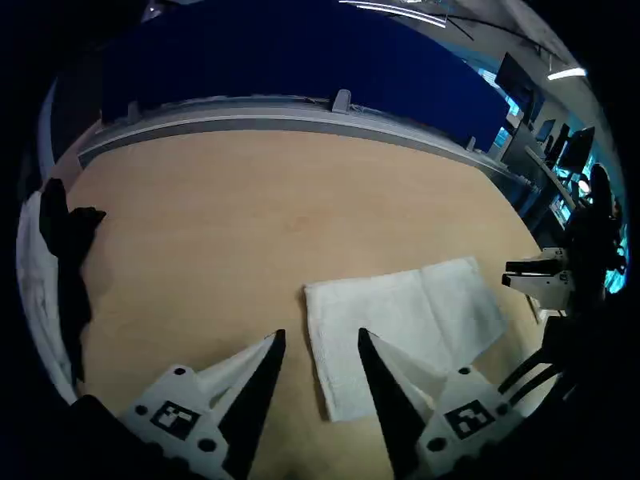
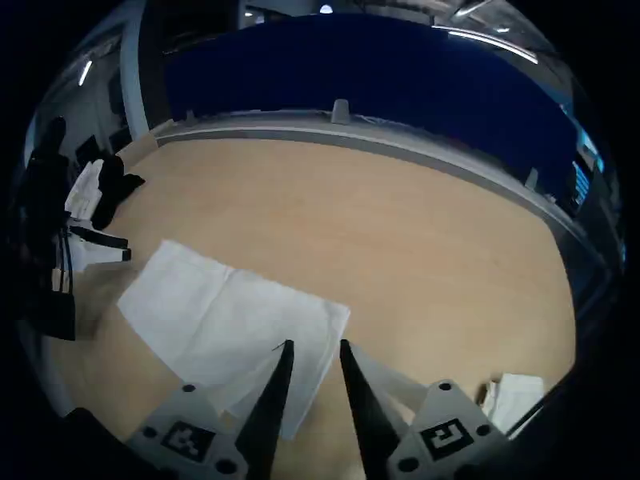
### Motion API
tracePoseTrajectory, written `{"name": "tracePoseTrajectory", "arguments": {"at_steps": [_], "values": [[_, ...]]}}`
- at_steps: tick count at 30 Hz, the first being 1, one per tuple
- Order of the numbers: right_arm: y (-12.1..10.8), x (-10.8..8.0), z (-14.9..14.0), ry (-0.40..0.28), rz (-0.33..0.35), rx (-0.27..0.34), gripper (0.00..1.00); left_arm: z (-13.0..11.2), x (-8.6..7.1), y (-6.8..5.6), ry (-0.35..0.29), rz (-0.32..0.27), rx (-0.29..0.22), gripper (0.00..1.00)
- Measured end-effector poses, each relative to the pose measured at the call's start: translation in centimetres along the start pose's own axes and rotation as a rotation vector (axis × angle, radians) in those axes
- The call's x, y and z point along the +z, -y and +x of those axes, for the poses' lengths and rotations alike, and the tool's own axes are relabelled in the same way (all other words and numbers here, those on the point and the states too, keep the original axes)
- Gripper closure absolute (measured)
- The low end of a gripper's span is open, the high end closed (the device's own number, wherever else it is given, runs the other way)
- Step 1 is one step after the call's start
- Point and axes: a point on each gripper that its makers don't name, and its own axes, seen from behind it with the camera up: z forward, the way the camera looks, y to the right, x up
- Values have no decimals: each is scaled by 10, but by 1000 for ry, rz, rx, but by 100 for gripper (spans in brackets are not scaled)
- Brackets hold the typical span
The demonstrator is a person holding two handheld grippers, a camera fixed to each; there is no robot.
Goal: Fold towel
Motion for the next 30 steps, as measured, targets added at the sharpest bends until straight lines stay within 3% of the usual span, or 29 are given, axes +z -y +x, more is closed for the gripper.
{"name": "tracePoseTrajectory", "arguments": {"at_steps": [3, 5, 14, 25, 30], "values": [[1, -5, -5, 2, -1, -4, 13, -5, -5, 0, 2, -4, -10, 16], [2, -8, -10, 7, 0, -4, 9, -9, -8, 2, 5, 0, -18, 12], [8, -19, -21, 8, 2, 0, 8, -21, -17, 6, 14, 21, -8, 10], [25, -25, -62, 63, 41, -14, 9, -43, -43, 5, 13, 40, -27, 10], [31, -27, -81, 86, 50, -27, 17, -60, -56, 5, 17, 56, -38, 10]]}}
